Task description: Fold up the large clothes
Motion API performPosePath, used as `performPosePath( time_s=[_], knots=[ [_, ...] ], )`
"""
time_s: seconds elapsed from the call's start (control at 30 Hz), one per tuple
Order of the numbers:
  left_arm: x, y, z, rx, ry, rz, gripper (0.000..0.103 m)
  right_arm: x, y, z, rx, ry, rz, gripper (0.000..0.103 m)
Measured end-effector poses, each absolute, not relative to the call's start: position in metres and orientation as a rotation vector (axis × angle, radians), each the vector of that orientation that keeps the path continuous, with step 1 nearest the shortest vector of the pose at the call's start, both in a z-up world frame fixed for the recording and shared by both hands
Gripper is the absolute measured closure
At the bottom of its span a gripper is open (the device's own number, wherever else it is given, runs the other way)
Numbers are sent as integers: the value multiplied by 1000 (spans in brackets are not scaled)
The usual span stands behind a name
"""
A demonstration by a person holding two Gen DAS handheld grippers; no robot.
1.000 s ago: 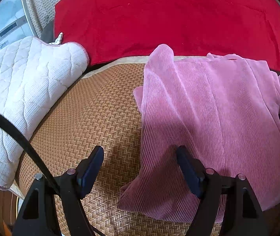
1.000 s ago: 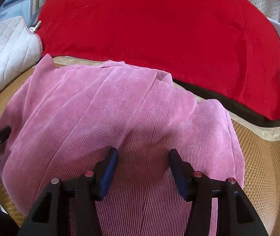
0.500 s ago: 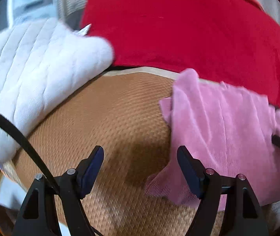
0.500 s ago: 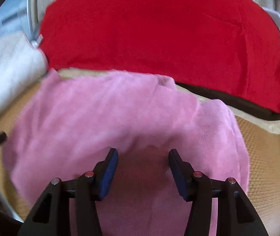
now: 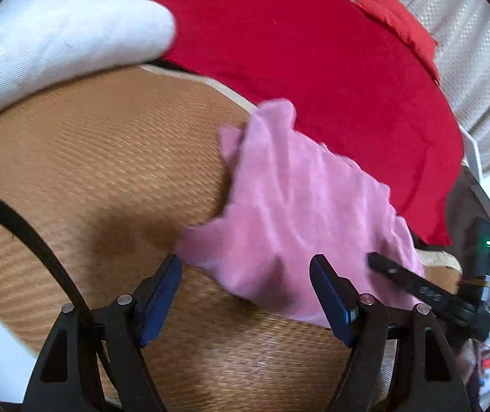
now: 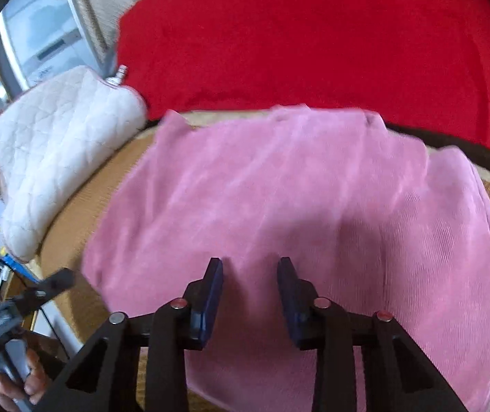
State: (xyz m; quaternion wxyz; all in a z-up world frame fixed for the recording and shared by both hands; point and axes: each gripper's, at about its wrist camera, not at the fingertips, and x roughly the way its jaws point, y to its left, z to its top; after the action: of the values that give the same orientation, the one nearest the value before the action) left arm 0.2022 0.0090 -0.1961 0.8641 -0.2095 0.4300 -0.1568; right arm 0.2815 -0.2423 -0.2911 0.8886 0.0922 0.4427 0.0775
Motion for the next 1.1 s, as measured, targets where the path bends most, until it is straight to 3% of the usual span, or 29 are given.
performPosePath(
  time_s=[0.2, 0.27, 0.33, 0.43, 0.5, 0.53, 0.57, 0.7, 0.83, 0.97, 1.07, 1.1],
  knots=[
    [224, 2, -227, -625, 993, -352, 22, 292, -259, -303, 300, 988, 227, 70],
    [230, -2, -227, -660, 967, -365, 22, 297, -272, -310, 376, 1019, 253, 77],
    [237, -6, -226, -669, 940, -374, 22, 303, -288, -319, 479, 1047, 283, 90],
    [242, -9, -226, -707, 899, -384, 23, 307, -312, -336, 656, 1085, 333, 98],
    [249, -14, -222, -699, 885, -385, 41, 309, -321, -344, 735, 1095, 370, 99],
    [256, -21, -220, -683, 885, -385, 63, 308, -322, -345, 747, 1094, 376, 99],
    [260, -24, -218, -664, 886, -386, 71, 308, -322, -346, 746, 1093, 380, 99],
    [256, -42, -195, -562, 832, -391, 79, 307, -321, -347, 735, 1083, 384, 99],
    [245, -85, -153, -326, 728, -440, 82, 311, -322, -349, 752, 1087, 395, 99],
    [215, -160, -116, -16, 635, -588, 92, 308, -338, -352, 823, 1095, 418, 99],
    [200, -208, -128, 148, 654, -680, 93, 308, -353, -357, 949, 1107, 453, 98],
    [201, -215, -140, 157, 685, -701, 93, 306, -363, -356, 1016, 1088, 466, 91]
  ],
)
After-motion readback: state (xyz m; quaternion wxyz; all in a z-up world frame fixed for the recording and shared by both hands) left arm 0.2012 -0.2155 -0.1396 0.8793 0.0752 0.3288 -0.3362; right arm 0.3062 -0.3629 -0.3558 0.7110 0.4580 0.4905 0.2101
